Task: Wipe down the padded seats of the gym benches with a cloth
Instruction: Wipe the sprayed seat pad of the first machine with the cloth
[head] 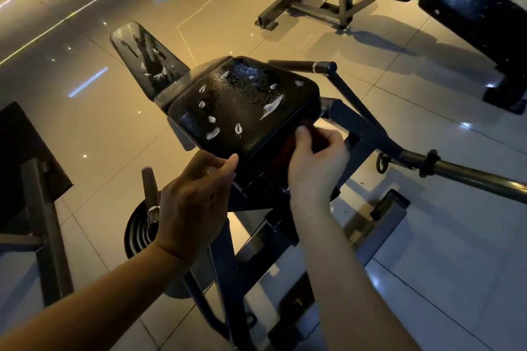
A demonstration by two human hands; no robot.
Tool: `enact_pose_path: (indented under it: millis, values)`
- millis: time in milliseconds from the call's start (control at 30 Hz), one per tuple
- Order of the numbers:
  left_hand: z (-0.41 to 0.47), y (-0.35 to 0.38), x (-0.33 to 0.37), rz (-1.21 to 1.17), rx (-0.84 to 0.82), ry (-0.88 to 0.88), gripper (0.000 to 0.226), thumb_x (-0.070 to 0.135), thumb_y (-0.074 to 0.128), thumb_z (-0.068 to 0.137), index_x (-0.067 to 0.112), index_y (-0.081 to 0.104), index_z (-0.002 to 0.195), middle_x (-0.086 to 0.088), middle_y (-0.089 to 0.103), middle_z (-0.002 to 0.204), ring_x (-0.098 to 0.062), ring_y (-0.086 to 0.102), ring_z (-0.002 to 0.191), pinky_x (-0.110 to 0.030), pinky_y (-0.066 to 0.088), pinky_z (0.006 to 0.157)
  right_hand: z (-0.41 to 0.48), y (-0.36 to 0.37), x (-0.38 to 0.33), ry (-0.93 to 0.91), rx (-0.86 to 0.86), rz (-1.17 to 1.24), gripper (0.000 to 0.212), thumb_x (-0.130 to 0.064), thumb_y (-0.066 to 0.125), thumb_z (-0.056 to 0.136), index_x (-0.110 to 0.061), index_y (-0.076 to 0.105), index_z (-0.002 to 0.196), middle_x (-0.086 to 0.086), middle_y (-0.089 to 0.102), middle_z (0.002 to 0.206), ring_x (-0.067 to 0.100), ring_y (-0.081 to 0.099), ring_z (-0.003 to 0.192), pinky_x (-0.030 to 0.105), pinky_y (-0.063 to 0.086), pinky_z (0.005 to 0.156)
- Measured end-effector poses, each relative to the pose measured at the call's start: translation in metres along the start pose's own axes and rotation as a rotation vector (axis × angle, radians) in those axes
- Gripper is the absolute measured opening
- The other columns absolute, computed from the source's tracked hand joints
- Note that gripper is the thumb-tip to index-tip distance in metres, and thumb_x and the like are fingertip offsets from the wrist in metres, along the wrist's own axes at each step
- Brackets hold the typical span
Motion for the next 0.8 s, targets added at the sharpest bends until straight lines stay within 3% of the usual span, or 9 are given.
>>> enact_pose_path:
  millis: [100,167,233,300,400,567,667,733,800]
  values:
    - [0.001,-0.001,0.0,0.004,-0.001,-0.007,0.03,0.012,0.057,0.097,0.003,0.07,0.123,-0.015,0.065,0.108,-0.024,0.064,0.069,-0.031,0.055,0.059,0.021,-0.005,0.002,0.063,0.077,0.023,0.02,-0.027,0.067,0.098,-0.017,0.061,0.115,-0.004,0.061,0.11,0.013,0.061,0.108,0.027,0.056,0.088]
    - [0.001,-0.001,0.001,0.002,-0.005,-0.015,0.03,0.009,0.06,0.095,0.002,0.07,0.122,-0.016,0.065,0.106,-0.021,0.062,0.068,-0.024,0.051,0.061,0.009,-0.001,-0.006,-0.027,0.002,0.009,0.019,-0.025,0.066,0.098,-0.019,0.06,0.114,-0.016,0.057,0.102,-0.003,0.059,0.098,0.012,0.051,0.079]
    - [0.001,-0.001,0.002,0.014,0.006,-0.036,0.03,0.008,0.06,0.094,0.001,0.07,0.121,-0.017,0.065,0.106,-0.014,0.056,0.07,-0.014,0.04,0.067,-0.003,0.003,-0.012,-0.112,-0.083,-0.037,0.014,-0.025,0.066,0.098,-0.023,0.058,0.11,-0.022,0.054,0.095,-0.014,0.055,0.091,0.008,0.049,0.075]
    - [0.002,-0.001,0.003,0.034,0.003,-0.039,0.029,0.01,0.059,0.094,0.002,0.071,0.12,-0.016,0.066,0.104,-0.013,0.053,0.071,-0.01,0.033,0.07,0.015,0.0,-0.01,-0.098,-0.016,-0.054,0.014,-0.026,0.065,0.098,-0.022,0.059,0.11,-0.021,0.054,0.095,-0.007,0.057,0.094,0.018,0.052,0.086]
    - [0.002,-0.001,0.002,0.042,-0.023,-0.03,0.029,0.009,0.061,0.094,0.002,0.072,0.12,-0.015,0.066,0.105,-0.02,0.06,0.068,-0.015,0.038,0.066,0.045,-0.011,-0.005,-0.005,0.088,-0.033,0.014,-0.028,0.066,0.097,-0.025,0.058,0.109,-0.016,0.057,0.1,0.011,0.061,0.107,0.04,0.055,0.099]
    - [0.0,-0.001,0.002,0.014,-0.009,-0.041,0.029,0.009,0.062,0.094,0.004,0.07,0.122,-0.012,0.064,0.108,-0.015,0.057,0.072,-0.016,0.043,0.066,0.045,-0.014,-0.016,-0.033,0.109,-0.008,0.02,-0.027,0.07,0.095,-0.023,0.061,0.112,-0.018,0.059,0.102,0.014,0.061,0.113,0.038,0.054,0.101]
    - [0.0,-0.001,0.004,0.025,0.0,-0.021,0.031,0.007,0.064,0.092,0.004,0.07,0.122,-0.011,0.063,0.107,-0.01,0.05,0.073,-0.01,0.035,0.07,0.011,-0.002,-0.031,-0.092,-0.033,-0.04,0.017,-0.024,0.071,0.094,-0.031,0.058,0.103,-0.024,0.057,0.092,0.0,0.061,0.095,0.024,0.053,0.09]
    - [-0.001,0.001,0.002,0.006,-0.012,-0.018,0.033,0.008,0.064,0.092,0.005,0.069,0.124,-0.009,0.061,0.11,-0.013,0.054,0.071,-0.019,0.047,0.061,-0.022,0.006,-0.034,-0.137,-0.207,-0.061,0.016,-0.024,0.072,0.093,-0.033,0.06,0.1,-0.022,0.06,0.092,-0.004,0.061,0.092,0.013,0.052,0.078]
    - [-0.002,0.001,-0.002,0.0,-0.021,-0.017,0.034,0.009,0.064,0.092,0.007,0.069,0.126,-0.008,0.061,0.112,-0.015,0.056,0.07,-0.029,0.052,0.057,-0.033,0.002,-0.029,-0.096,-0.29,-0.046,0.013,-0.026,0.073,0.093,-0.033,0.063,0.098,-0.018,0.064,0.095,-0.001,0.062,0.098,0.016,0.056,0.081]
Point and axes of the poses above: each hand's wrist, its own z-axis towards the middle knuckle, its own y-axis out of the palm, x = y × z, the point moved 7 cm from there along z, towards the middle knuckle
